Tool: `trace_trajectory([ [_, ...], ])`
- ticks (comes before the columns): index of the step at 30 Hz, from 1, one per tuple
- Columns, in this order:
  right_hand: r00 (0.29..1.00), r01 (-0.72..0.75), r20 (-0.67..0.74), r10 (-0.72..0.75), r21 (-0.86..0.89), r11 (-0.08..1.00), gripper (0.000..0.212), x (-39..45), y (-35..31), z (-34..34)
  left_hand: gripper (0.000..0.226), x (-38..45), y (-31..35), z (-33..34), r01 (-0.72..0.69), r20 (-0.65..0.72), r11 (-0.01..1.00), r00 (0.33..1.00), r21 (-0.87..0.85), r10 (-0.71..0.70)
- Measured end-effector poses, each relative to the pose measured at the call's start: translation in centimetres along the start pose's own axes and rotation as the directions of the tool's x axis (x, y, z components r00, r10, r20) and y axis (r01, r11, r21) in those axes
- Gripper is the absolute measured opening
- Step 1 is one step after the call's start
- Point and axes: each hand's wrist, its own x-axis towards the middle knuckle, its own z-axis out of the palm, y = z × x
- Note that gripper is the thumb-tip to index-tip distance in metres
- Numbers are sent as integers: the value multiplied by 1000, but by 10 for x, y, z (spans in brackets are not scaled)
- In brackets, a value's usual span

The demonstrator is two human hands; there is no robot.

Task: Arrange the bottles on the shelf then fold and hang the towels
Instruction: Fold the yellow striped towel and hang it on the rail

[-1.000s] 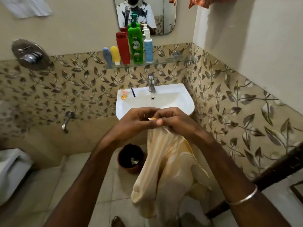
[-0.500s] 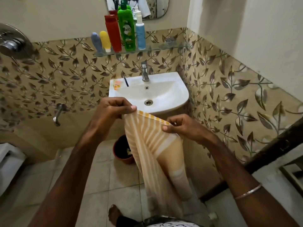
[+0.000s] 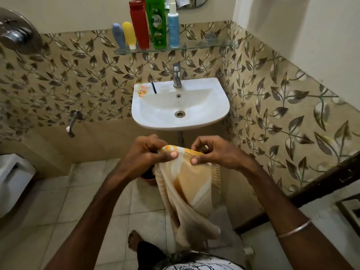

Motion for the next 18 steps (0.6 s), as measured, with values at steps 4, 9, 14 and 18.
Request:
trace_trajectory([
  [4, 996, -82, -38, 79, -99, 992, 12, -1, 31, 2, 17, -10, 11, -17, -78, -130, 989, 990, -128, 61],
  [9, 982, -124, -158, 103, -130, 984, 11, 4, 62, -6, 10, -13, 22, -35, -182, -294, 950, 950, -252, 104],
  [14, 957, -178, -227, 179, 24, 984, 19, -2, 78, -17, 6, -15, 20, -55, -240, -446, 932, 889, -270, 100],
  [18, 933, -141, -327, 150, 52, 989, 13, -9, 83, -26, 9, -21, 15, -67, -228, -557, 947, 828, -225, 67],
])
